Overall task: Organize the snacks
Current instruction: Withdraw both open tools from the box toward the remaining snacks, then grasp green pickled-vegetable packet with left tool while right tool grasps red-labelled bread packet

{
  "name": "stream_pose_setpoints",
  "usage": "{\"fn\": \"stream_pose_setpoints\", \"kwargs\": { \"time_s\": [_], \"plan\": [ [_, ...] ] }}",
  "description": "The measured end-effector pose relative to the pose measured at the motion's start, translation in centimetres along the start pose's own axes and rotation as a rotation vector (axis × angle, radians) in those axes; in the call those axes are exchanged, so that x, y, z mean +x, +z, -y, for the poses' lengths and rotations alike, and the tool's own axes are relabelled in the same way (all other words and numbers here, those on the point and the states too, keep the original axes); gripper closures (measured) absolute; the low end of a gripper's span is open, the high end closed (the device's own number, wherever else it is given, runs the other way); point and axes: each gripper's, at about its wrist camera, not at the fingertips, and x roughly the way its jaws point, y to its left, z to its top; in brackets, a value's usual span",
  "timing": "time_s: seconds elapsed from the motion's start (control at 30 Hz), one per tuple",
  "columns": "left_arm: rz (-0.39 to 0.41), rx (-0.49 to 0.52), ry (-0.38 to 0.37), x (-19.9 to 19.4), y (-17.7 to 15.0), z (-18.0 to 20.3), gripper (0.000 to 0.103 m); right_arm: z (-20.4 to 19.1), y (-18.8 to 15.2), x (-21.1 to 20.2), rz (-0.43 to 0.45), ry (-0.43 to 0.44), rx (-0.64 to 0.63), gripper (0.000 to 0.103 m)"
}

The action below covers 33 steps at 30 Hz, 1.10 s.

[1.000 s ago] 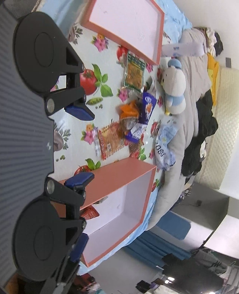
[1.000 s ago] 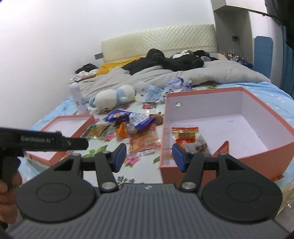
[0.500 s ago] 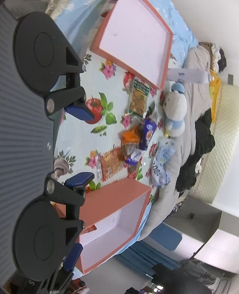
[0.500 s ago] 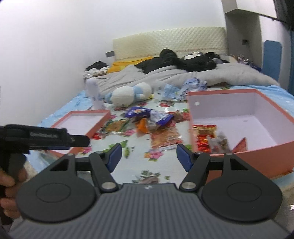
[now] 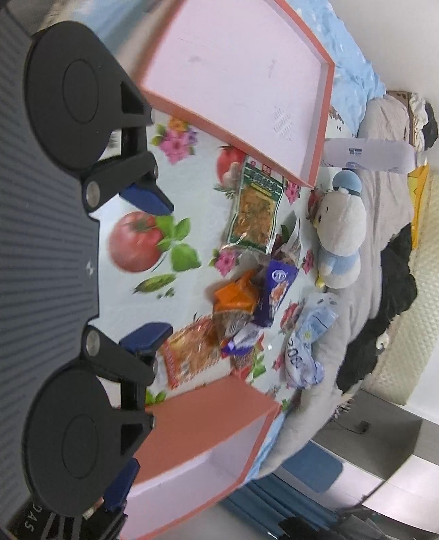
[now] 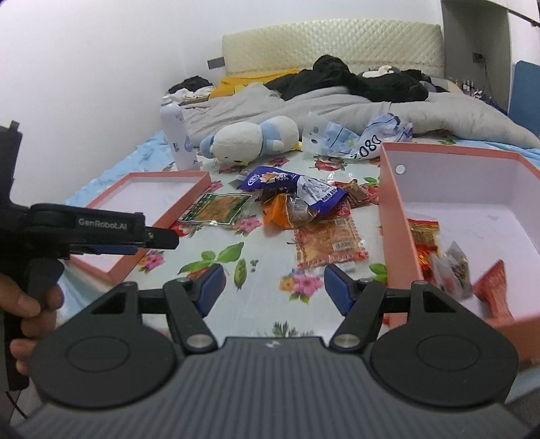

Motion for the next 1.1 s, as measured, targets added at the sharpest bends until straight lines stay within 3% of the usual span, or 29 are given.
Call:
{"fn": "stream_pose_setpoints", "kwargs": {
  "time_s": [0.13, 0.23, 0.5, 0.6, 0.83, 0.93, 1.03, 1.1],
  "plan": [
    [-0.061, -0.027, 0.077, 4.6, 3.0, -1.6, 0.014, 0.1, 1.5, 4.5, -0.049, -0.027, -0.019, 0.035],
    [-0.080, -0.029, 0.083, 8.2, 5.5, -2.5, 0.012, 0.4, 2.8, 8.2, -0.100, -0.056, -0.012, 0.017],
    [-0.131, 0.106, 0.128, 17.9, 10.1, -2.9, 0.012, 2.1, 5.0, 18.3, -0.245, -0.177, -0.028, 0.017],
    [-0.153, 0.145, 0.105, 20.4, 10.7, -3.2, 0.013, 2.7, 4.8, 20.5, -0.303, -0.191, -0.055, 0.017],
    [-0.111, 0.239, 0.087, 22.0, 9.5, -3.8, 0.013, 2.1, 4.0, 21.6, -0.313, -0.243, -0.158, 0.017],
    [-0.095, 0.252, 0.085, 21.8, 9.0, -4.1, 0.012, 2.7, 3.8, 21.7, -0.293, -0.249, -0.127, 0.011],
    [-0.069, 0.218, 0.081, 21.6, 8.6, -4.6, 0.013, 4.3, 3.6, 21.8, -0.306, -0.186, 0.036, 0.004],
    [-0.026, 0.225, 0.084, 21.6, 8.1, -4.5, 0.013, 3.7, 3.1, 21.8, -0.294, -0.182, -0.017, 0.004]
  ]
}}
